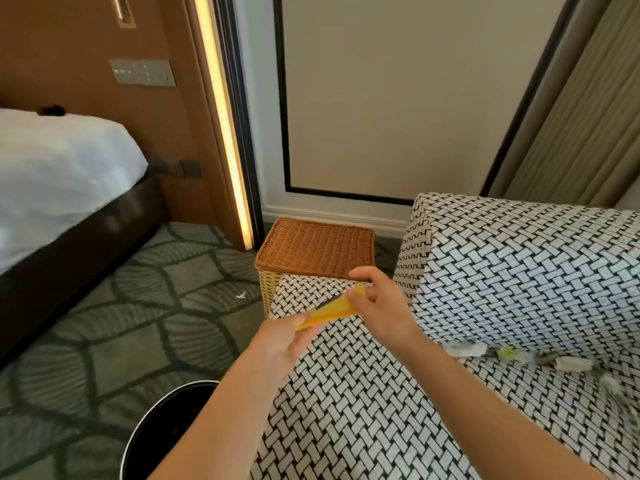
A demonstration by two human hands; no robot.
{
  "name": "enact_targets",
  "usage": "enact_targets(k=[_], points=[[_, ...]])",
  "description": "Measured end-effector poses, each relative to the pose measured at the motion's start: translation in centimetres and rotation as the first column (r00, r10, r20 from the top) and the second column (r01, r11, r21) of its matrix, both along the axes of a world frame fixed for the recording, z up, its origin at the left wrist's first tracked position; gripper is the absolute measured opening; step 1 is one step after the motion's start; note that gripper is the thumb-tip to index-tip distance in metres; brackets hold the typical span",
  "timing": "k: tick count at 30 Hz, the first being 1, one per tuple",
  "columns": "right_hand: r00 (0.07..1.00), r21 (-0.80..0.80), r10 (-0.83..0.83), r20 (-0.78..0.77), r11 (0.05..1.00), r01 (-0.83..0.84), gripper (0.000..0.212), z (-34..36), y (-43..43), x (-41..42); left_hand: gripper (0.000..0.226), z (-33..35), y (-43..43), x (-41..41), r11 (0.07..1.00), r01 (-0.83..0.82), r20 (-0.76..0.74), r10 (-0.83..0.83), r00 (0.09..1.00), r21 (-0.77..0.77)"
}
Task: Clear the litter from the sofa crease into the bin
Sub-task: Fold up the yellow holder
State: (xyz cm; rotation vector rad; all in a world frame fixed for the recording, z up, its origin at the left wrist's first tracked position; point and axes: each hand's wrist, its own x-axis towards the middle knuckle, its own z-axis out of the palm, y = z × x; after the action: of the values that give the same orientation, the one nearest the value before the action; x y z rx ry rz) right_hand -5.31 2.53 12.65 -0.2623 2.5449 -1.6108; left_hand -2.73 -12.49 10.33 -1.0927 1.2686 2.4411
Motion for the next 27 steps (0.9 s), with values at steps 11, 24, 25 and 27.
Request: enact_targets(k=[11, 24, 25, 27], points=[[0.970, 0.165, -0.219, -0.109, 0.958, 0.235, 0.037, -12.6, -4.0, -16.0, 0.011, -9.3, -1.7, -16.8, 0.616, 0.015, -0.087, -0.134, 0.987, -0.788], [0.991, 0.231, -0.131, 0.020, 0.965, 0.123, 0.028, -20.2, -6.6, -30.2, 0.023, -16.4, -3.4, -30.9, 0.531, 0.051, -0.103, -0.257, 0.961, -0.846], [0.991, 0.330, -0.083, 0.102, 0.943, 0.045, 0.037, -20.5, -6.5, -30.3, 0.029, -16.9, -3.4, -31.2, 0.532, 0.132, -0.030, -0.284, 0.958, -0.836], [0.980, 0.460, -0.125, 0.155, 0.887, 0.040, 0.049, -20.8, -6.2, -30.2, 0.048, -17.3, -3.0, -31.2, 0.484, 0.262, 0.124, -0.298, 0.946, -0.835]])
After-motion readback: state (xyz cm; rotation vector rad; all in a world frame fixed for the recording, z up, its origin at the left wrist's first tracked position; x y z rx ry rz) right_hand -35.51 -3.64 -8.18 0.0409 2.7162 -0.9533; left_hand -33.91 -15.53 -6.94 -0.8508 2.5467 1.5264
